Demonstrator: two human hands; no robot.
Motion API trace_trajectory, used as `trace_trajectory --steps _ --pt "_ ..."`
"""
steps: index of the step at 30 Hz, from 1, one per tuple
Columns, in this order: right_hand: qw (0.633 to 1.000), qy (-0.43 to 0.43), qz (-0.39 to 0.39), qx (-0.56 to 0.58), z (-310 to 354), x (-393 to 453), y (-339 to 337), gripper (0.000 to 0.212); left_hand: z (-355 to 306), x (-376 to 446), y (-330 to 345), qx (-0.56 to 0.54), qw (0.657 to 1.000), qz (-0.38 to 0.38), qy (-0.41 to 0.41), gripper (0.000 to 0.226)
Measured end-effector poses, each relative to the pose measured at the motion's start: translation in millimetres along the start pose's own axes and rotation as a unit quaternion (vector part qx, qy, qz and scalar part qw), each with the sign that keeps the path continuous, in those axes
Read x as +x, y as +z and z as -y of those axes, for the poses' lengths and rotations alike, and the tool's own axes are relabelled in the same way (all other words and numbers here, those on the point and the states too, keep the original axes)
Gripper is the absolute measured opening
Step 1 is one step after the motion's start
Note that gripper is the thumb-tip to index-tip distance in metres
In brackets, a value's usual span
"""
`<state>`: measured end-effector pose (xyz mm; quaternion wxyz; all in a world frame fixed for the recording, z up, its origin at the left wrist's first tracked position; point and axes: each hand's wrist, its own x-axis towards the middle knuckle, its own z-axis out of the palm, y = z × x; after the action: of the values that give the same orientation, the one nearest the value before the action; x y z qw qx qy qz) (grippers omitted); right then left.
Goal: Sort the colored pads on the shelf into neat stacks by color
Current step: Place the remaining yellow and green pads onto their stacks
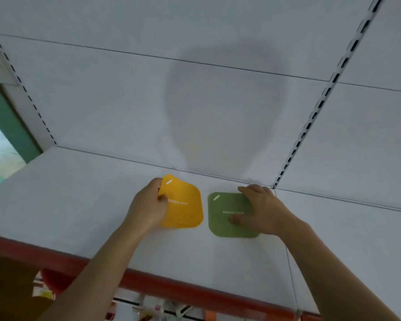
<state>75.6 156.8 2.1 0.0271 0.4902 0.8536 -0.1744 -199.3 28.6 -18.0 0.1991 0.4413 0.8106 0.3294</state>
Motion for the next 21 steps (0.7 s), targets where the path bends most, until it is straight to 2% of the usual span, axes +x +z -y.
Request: trace_trajectory --steps 2,6,7,11,15,17,21 --pt "1.000 0.020 0.016 0.016 -4.8 11.8 -6.6 0.098 -2.7 -2.8 -1.0 0.004 1.000 0.016 0.004 0.034" --pt "0.998 -0.014 -0.030 0.058 -15.0 20.4 -0.6 0.036 -6.6 -6.4 -0.2 -0.015 1.000 0.016 -0.013 0.012" --pt "0.996 -0.024 -0.054 0.073 -16.2 18.1 2.5 0.030 -8.3 -6.8 -0.6 -0.017 1.000 0.012 -0.014 0.013" --pt "0.988 -0.017 -0.096 0.123 -14.7 -2.9 0.3 0.013 -17.2 -3.7 -0.8 0.021 1.000 0.007 -0.002 0.042" --pt "0.972 -0.012 -0.180 0.149 -19.0 -36.6 -18.4 0.006 -25.8 -2.1 14.0 0.000 0.999 0.019 0.030 0.029" --pt "0.961 0.000 -0.214 0.174 -22.7 -58.8 -27.2 0.012 -34.4 -5.2 25.5 -0.030 0.998 0.038 0.051 0.021" --pt "0.941 0.085 -0.223 0.238 -35.4 -109.8 -38.3 0.018 -68.7 -15.8 48.0 -0.109 0.986 0.087 0.091 0.016"
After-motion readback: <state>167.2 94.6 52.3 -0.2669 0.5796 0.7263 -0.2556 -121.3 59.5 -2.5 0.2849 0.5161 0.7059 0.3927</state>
